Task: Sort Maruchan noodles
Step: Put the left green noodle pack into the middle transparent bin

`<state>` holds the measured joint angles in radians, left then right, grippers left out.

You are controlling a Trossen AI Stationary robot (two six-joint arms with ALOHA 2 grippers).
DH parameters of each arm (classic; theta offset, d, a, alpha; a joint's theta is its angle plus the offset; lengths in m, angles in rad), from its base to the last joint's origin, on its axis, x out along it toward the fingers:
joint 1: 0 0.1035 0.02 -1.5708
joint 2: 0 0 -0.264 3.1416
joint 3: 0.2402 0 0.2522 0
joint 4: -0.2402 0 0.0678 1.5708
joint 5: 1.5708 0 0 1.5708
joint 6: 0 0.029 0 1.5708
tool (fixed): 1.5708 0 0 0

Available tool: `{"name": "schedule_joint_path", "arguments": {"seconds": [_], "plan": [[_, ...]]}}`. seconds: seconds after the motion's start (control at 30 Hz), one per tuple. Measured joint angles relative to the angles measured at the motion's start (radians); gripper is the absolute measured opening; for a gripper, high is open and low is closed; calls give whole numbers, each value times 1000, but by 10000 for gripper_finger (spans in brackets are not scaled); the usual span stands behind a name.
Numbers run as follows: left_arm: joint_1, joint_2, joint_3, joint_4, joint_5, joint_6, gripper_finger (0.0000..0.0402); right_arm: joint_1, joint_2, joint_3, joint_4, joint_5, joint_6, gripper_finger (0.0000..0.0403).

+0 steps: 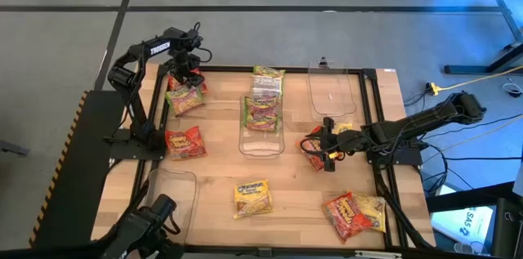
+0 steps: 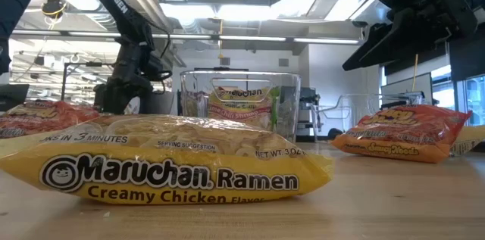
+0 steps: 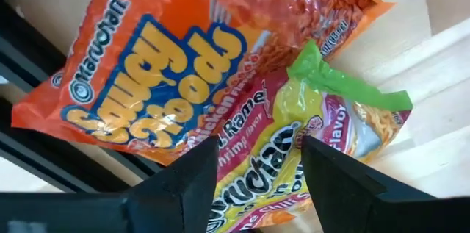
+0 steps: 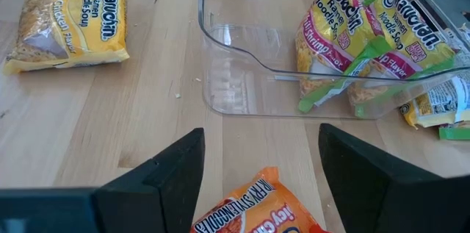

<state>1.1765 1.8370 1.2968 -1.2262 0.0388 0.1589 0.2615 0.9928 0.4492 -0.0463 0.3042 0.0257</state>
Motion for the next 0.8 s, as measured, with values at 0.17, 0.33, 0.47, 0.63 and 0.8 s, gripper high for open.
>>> {"name": "schedule_joint_path", "arguments": {"seconds": [0.17,0.33,0.47,0.63,0.8], "plan": [[8,2,0,-6,41,0,155,0,0,0,0,0,0,237],[8,2,0,-7,43,8,100,0,0,0,0,1,0,237],[8,2,0,-8,60,25,49,0,0,0,0,2,1,237],[6,2,0,-9,61,35,5,0,0,0,0,2,1,237],[-10,-2,0,-37,40,37,1,0,0,0,0,2,2,237]]}}
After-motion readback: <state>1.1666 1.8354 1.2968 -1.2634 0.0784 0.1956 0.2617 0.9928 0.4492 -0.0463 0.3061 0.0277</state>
